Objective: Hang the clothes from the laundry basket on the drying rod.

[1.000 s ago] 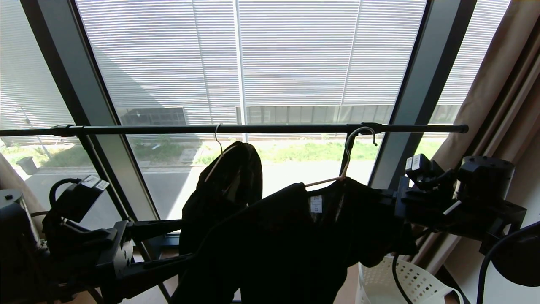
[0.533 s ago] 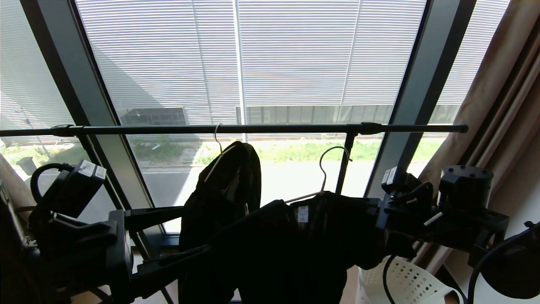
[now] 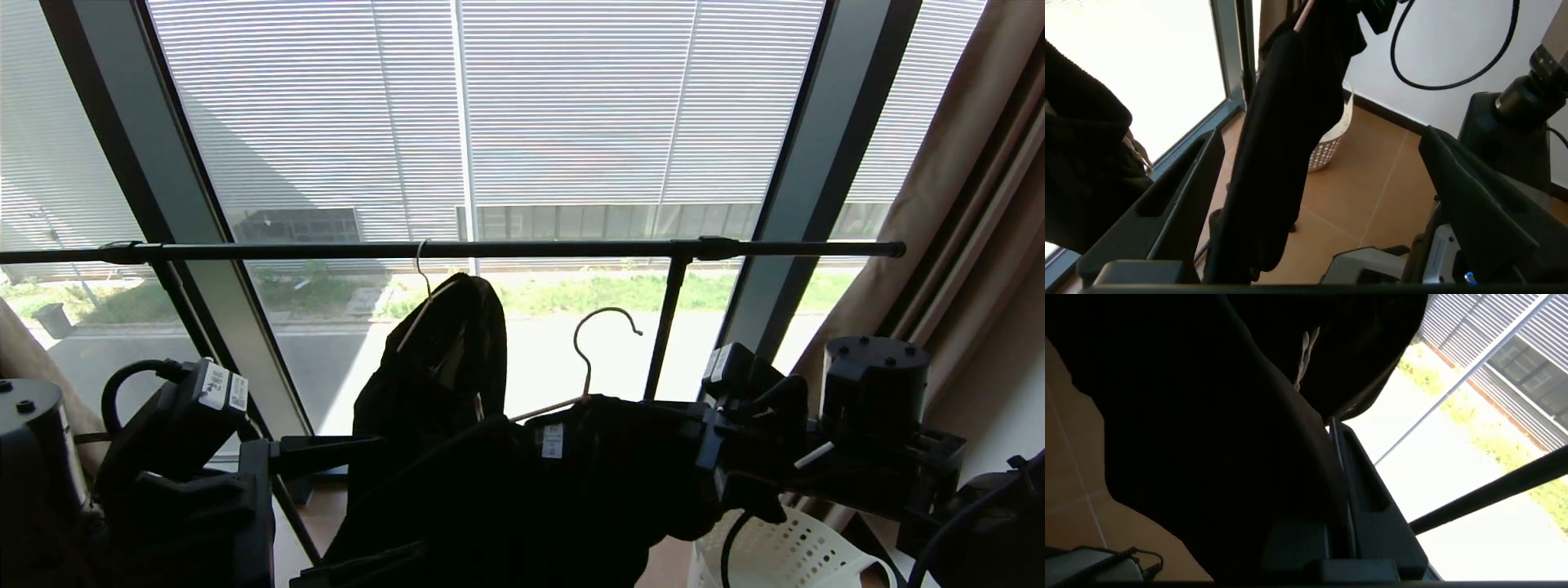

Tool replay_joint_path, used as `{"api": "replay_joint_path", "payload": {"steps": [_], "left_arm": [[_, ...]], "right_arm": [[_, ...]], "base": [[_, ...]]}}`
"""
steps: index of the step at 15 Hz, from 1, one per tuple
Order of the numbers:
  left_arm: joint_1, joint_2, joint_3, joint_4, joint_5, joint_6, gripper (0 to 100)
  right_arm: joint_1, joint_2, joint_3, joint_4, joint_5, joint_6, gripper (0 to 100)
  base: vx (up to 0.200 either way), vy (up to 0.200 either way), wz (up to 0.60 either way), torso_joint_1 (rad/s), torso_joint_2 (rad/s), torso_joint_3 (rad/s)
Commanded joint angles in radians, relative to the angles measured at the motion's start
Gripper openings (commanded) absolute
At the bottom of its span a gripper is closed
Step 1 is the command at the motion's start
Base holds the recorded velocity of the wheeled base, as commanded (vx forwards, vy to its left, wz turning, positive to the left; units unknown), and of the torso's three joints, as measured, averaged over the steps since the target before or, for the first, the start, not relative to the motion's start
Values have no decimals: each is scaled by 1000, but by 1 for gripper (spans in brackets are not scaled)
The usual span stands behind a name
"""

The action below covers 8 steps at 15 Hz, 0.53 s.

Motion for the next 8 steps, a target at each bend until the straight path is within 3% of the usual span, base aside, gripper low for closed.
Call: {"api": "replay_joint_path", "payload": {"steps": [1, 6, 8], "left_arm": [[-10, 17, 5, -7, 0, 0, 100], [-41, 91, -8, -88, 0, 2, 100], [-44, 158, -4, -188, 0, 3, 100]], "right_arm": [[26, -16, 3, 2, -3, 0, 0], [55, -21, 11, 0, -23, 0, 0], [61, -34, 17, -1, -23, 0, 0]], "base": [[0, 0, 0, 0, 0, 0], [0, 0, 0, 0, 0, 0], [0, 0, 0, 0, 0, 0]]}}
